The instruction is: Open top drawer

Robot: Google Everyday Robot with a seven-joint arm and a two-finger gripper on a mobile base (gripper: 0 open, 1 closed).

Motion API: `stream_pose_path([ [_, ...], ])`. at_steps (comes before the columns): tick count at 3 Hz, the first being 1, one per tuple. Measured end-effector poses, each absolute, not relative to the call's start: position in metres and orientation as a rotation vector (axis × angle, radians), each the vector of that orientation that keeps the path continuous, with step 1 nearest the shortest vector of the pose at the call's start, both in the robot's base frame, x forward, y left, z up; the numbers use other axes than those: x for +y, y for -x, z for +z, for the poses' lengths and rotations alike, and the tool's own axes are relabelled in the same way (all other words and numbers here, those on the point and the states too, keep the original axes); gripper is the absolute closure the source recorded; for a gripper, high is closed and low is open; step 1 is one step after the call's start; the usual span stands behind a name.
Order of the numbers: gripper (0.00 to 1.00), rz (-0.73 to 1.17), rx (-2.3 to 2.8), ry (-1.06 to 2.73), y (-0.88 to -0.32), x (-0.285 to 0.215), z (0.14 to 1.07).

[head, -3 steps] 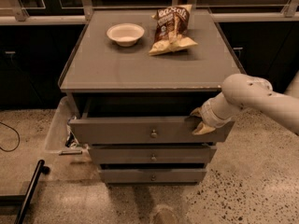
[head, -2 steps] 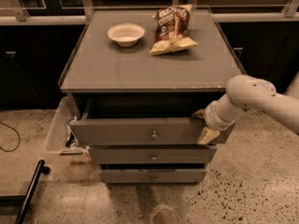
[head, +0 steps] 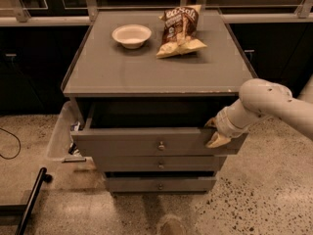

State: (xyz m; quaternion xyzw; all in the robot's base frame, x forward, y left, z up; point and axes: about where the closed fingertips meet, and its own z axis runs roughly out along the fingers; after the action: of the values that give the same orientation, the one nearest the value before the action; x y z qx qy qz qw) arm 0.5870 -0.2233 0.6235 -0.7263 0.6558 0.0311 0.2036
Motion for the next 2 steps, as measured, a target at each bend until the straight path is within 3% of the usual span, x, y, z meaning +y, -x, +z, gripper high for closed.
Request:
stream_pose_path([
  [1,1.00,0.087,1.830,2.026,-0.5868,-0.2232,0.6252],
  [2,0.82,0.092,1.835,2.022,-0.5798,-0.2244,0.6256],
])
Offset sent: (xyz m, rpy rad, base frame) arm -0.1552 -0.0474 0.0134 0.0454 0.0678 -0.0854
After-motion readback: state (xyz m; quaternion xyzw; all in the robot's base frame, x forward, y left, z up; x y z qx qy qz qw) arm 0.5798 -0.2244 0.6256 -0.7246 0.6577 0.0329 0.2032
